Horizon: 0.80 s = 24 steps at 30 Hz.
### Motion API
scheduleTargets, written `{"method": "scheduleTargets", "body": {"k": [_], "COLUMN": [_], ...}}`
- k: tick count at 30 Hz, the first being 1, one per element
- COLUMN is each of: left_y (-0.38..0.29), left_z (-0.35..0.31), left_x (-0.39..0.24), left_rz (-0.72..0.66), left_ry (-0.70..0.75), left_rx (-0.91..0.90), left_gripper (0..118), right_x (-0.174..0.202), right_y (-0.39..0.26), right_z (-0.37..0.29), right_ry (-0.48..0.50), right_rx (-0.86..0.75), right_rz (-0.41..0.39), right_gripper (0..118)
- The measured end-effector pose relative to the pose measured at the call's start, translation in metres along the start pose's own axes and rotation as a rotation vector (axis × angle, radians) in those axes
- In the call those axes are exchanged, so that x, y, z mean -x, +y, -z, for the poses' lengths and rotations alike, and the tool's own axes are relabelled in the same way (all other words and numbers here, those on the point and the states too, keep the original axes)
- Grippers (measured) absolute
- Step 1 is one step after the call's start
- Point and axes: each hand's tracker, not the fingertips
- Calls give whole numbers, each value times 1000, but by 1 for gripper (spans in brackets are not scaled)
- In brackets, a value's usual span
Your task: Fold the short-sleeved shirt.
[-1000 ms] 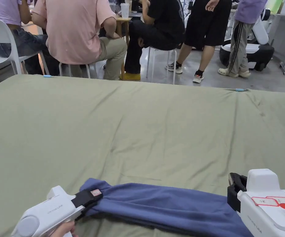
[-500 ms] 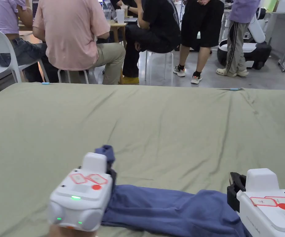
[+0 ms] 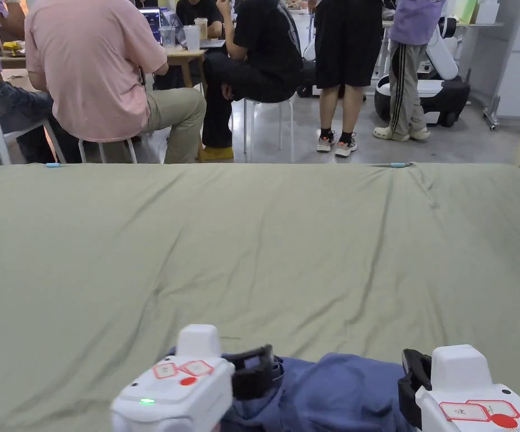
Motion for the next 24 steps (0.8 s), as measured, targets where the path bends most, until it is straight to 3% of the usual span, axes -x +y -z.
{"method": "scheduleTargets", "body": {"k": [2,5,6,9,16,24], "left_y": [9,10,5,-18,-60,-44], "left_z": [-6,-1,5,24,45,28], "left_x": [26,50,52,46,-11,-28], "left_rz": [-148,-264,-269,-310,-228,-127], "left_ry": [44,34,47,-43,-103,-115], "left_rx": [11,62,81,203,273,221], "left_gripper": [100,27,14,0,0,0], "right_x": [5,10,11,12,5,9], "right_y": [-2,-3,-3,0,5,9], "right_z": [4,7,8,8,6,2], "right_ry": [5,24,32,46,30,17], "right_rx": [-1,5,6,17,6,10], "right_rz": [-2,17,29,55,54,37], "right_gripper": [0,0,0,0,0,0]}}
